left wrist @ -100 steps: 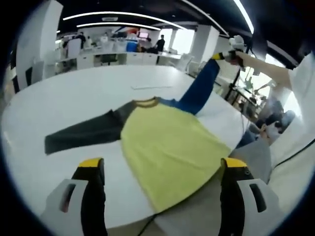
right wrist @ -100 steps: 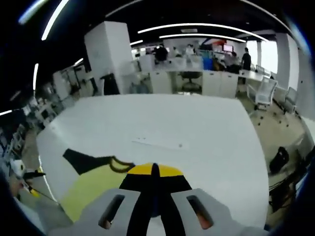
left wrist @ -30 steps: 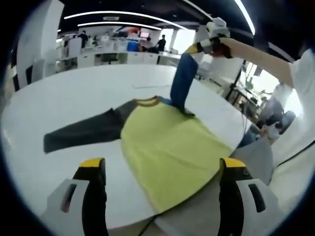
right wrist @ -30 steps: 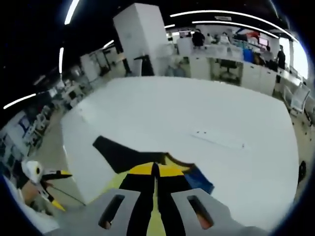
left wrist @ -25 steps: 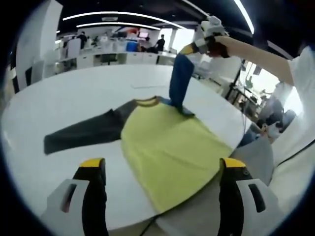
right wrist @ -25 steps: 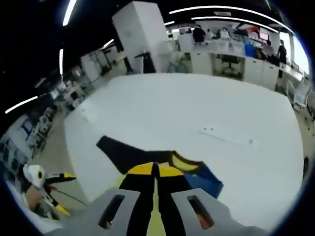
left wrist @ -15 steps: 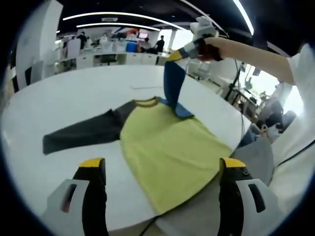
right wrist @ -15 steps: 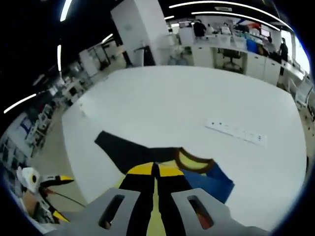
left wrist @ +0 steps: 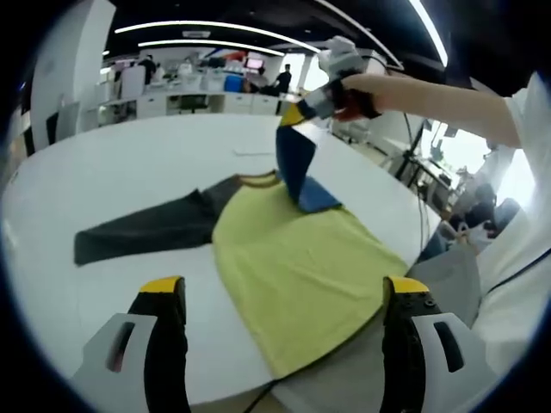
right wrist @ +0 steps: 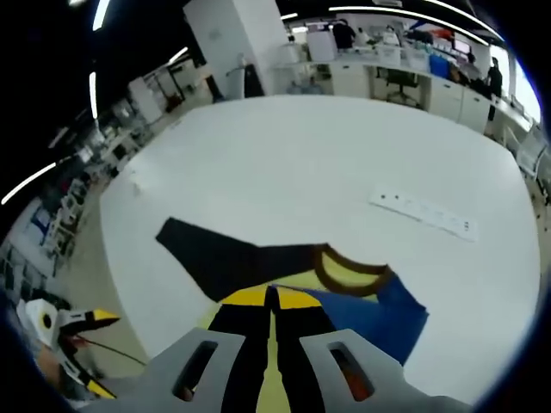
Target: Fold the garment on the visible template until the final outline fits inside the template.
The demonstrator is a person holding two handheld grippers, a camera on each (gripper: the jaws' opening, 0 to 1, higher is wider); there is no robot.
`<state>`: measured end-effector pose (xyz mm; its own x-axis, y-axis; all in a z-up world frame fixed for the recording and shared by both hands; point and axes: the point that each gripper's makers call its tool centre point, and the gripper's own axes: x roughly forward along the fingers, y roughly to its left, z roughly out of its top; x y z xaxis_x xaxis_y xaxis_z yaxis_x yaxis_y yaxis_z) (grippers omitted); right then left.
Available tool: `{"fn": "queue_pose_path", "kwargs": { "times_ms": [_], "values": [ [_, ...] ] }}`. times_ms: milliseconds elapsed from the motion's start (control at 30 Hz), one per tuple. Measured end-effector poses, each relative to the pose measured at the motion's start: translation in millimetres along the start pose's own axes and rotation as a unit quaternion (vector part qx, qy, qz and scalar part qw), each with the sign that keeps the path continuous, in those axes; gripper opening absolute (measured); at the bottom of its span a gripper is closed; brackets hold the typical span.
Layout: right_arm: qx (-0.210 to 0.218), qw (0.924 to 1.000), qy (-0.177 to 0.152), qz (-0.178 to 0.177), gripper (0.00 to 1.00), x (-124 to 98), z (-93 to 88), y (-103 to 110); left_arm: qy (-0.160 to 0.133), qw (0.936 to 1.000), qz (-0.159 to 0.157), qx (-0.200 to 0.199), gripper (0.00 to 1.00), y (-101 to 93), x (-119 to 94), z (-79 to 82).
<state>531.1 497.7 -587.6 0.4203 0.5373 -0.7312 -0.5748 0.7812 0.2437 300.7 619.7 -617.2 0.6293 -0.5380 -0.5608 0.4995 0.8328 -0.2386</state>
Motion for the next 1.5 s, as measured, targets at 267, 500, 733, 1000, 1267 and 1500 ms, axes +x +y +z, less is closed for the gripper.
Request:
{"fn": "queue_pose_path", "kwargs": {
  "times_ms": [267,500,733,1000,1267,1500],
  "values": [
    [-0.006,0.9998,0.016,0.007,0.02,19.2,-0.8,11.0,0.002,1.0000,0.000,-0.004,0.91,6.4,2.5,-3.7],
    [0.003,0.9995,0.031,0.000,0.02,43.0,-8.9,17.9,0.001,1.0000,-0.003,-0.007,0.90,6.5,5.3,-6.4],
    [0.013,0.9990,0.043,0.002,0.02,61.0,-15.7,26.9,0.010,0.9999,0.003,0.010,0.92,11.0,5.0,-11.4],
    [0.045,0.9981,0.042,0.000,0.02,76.7,-14.5,23.5,0.011,0.9999,-0.001,0.011,0.92,5.3,4.8,-13.4],
    [0.073,0.9964,0.042,0.003,0.02,94.7,-16.4,27.1,0.016,0.9998,-0.006,0.010,0.91,2.0,7.3,-16.4],
    [0.074,0.9961,0.048,0.001,0.02,104.2,-20.4,26.4,0.018,0.9998,-0.005,0.004,0.91,2.4,8.4,-17.2]
  ]
}}
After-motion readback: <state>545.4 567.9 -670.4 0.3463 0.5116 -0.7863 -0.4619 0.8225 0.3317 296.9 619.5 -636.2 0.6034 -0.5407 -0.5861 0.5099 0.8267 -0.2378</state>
